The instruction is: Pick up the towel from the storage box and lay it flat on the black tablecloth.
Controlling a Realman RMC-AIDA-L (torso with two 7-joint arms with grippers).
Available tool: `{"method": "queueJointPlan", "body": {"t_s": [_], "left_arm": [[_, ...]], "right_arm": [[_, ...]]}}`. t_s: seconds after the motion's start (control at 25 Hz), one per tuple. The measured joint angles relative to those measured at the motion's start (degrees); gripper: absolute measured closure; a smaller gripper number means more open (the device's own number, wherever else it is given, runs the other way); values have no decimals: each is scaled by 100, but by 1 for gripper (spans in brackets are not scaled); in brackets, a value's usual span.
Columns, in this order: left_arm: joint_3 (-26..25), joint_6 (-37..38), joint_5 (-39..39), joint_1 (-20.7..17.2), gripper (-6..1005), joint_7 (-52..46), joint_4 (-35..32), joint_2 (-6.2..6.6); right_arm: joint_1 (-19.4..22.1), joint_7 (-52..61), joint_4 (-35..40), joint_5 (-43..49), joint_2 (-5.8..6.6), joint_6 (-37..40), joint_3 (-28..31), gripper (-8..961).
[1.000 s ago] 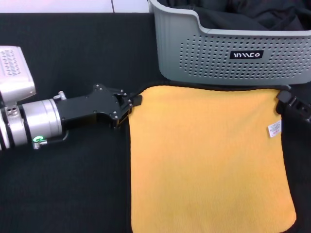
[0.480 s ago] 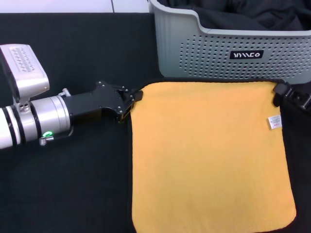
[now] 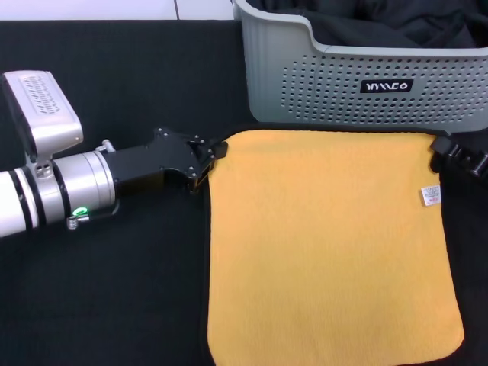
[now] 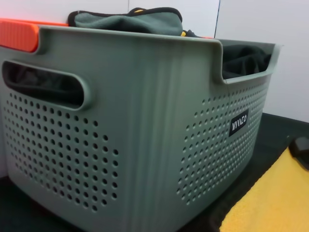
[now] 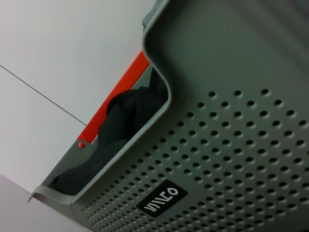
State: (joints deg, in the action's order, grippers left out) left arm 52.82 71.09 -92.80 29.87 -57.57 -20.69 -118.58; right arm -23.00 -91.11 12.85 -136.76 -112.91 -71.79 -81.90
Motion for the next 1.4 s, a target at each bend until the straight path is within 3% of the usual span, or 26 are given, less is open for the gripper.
{"method": "queueJointPlan", "body": {"t_s": [0.52,0.84,0.88,1.08,1.2,1.28,1.4], "left_arm": [[-11,83,130,-37,815,-95,-3,-48],[-18,209,373,-132,808,-62,-24,42],[-18,214,383,-133,768,-62,-25,50],[-17,218,443,-160,567,-52,-23,48],[-17,241,468,-189,448,-47,-23,36],[-17,368,472,-198,369,-63,-7,38],[-18,1021,495,-208,352,-113,11,75]], "right_arm": [[131,-236,18,-21,-67,-179,217,829],[291,-217,14,-22,-92,-316,456,799],[293,-211,1,-17,-92,-317,457,795],[296,-216,-14,26,-90,-329,424,571],[340,-237,-15,36,-95,-360,410,337],[405,-266,-14,39,-99,-453,406,260],[511,-523,-12,57,-111,-957,394,145]]}}
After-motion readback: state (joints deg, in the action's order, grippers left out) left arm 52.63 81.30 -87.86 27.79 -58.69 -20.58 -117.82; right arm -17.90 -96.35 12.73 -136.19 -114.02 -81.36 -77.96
